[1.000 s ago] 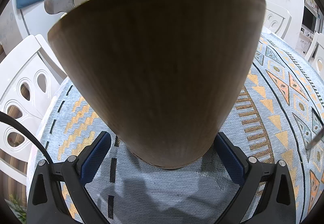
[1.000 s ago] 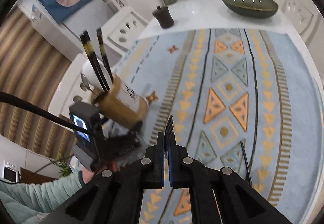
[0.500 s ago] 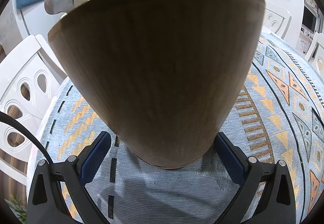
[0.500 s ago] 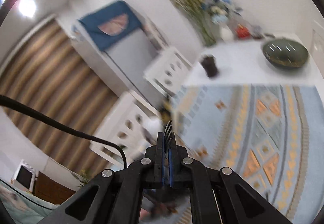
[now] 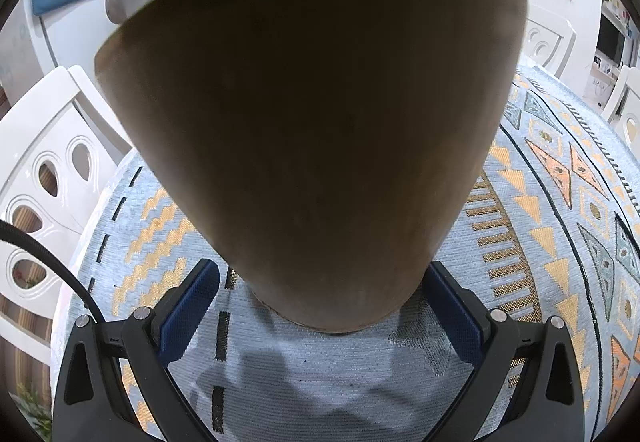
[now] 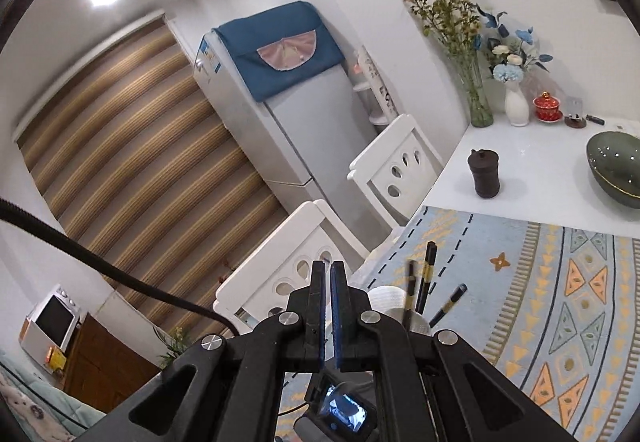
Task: Organize utensils
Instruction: 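Move the open right tool back down to the utensil pile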
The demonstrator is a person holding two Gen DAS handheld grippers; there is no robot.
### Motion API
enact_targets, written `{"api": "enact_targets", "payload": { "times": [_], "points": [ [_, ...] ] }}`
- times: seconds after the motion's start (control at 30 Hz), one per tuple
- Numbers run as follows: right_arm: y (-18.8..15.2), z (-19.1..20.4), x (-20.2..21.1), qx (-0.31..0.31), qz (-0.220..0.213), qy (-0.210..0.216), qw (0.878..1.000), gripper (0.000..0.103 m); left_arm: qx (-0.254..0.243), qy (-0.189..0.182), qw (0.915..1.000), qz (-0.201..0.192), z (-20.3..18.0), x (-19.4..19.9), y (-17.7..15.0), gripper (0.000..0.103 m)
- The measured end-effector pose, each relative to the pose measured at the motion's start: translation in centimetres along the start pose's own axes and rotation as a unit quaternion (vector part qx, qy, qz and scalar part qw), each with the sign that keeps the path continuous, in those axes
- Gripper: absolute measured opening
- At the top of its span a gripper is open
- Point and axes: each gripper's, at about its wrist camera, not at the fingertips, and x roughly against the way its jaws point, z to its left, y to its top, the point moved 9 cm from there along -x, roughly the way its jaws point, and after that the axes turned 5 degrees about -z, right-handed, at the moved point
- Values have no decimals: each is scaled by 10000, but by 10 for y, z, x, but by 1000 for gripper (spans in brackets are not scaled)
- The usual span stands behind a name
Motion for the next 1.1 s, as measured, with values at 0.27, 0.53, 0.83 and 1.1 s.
{"api": "enact_targets", "payload": {
  "times": [0.27,0.53,0.83,1.1],
  "points": [
    [3,-16,5,-145,47,-99,9998,2,12,-16,10000,-2,3,4,2,102],
    [1,-37,24,-419,25,-271,9988,2,11,-12,10000,-2,3,3,1,102],
    [4,-62,62,-806,-160,-465,9955,3,11,-12,10000,0,3,3,2,103],
    [25,-82,116,-977,-723,-809,9893,6,10,-11,10000,0,2,3,2,103]
  ]
}}
